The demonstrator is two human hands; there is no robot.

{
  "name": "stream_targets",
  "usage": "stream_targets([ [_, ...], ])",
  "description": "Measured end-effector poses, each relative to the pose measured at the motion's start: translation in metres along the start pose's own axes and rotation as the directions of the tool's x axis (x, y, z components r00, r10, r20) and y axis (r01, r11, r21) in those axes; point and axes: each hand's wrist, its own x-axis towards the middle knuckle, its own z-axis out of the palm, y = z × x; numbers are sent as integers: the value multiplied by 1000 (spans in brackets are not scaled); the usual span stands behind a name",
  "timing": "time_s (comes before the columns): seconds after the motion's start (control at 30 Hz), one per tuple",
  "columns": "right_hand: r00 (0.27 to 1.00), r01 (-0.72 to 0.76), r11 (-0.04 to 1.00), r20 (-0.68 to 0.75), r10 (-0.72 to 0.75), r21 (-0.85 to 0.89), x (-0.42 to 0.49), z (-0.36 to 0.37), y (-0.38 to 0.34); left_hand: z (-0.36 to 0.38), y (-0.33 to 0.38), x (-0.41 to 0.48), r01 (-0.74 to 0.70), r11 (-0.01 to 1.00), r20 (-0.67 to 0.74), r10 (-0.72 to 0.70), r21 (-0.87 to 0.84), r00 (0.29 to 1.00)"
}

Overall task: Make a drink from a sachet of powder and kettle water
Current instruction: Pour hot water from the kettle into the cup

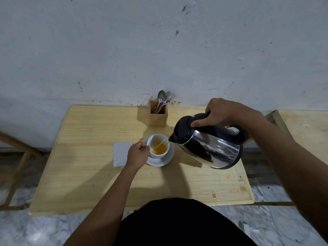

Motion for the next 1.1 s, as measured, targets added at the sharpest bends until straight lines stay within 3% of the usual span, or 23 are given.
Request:
stream_targets([
  [1.1,1000,-13,1000,2,13,4,-9,-15,-2,2,-4,4,-19,1000,-22,19,5,1000],
])
